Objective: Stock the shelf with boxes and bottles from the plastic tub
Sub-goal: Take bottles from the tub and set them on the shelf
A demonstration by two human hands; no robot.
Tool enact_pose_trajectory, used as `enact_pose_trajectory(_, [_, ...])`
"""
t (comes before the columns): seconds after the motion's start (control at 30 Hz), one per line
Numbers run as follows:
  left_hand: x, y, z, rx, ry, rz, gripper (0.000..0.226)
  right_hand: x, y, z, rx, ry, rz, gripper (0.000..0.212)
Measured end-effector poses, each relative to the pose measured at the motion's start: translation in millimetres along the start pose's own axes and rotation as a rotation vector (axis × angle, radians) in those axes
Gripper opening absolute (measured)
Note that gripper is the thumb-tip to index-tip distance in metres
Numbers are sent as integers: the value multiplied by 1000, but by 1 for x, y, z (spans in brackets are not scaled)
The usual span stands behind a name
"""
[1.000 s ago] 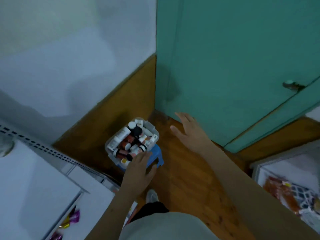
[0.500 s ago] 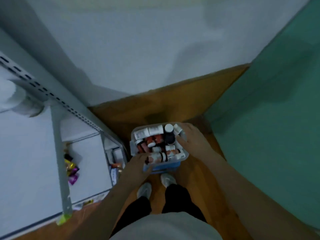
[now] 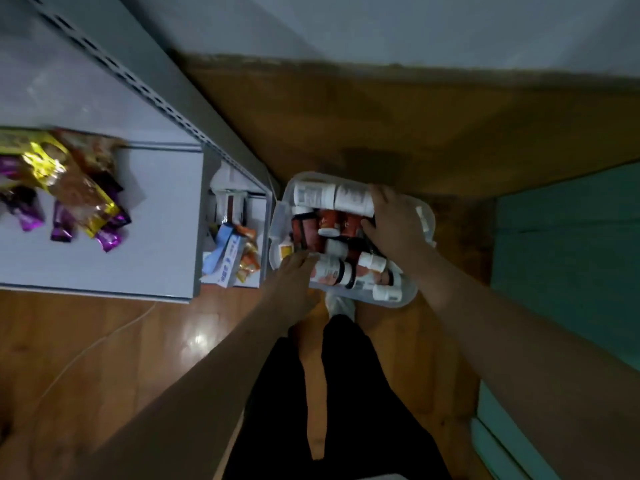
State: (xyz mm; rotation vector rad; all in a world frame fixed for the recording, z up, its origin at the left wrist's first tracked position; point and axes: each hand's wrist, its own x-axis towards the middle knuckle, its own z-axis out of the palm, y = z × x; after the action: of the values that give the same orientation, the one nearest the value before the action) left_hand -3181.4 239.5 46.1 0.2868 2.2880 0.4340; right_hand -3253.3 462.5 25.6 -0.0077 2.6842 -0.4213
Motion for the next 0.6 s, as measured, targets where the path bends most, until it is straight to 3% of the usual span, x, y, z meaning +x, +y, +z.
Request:
enact_pose_trajectory(0.13, [26, -3, 24, 154, -6, 7, 76, 12, 10, 28, -184, -26, -52, 65])
enact_pose_trajectory(0.23, [41, 0, 31, 318, 15, -62, 78, 13, 13, 40, -287, 44, -98, 58])
enact_pose_trajectory(0.4, [57, 5, 26, 537, 47, -76, 58, 13, 11, 44, -280, 75, -111, 61])
enact_pose_trajectory(0.6, [55, 11, -4, 491, -12, -34, 66, -10, -6, 37, -166, 100, -87, 59])
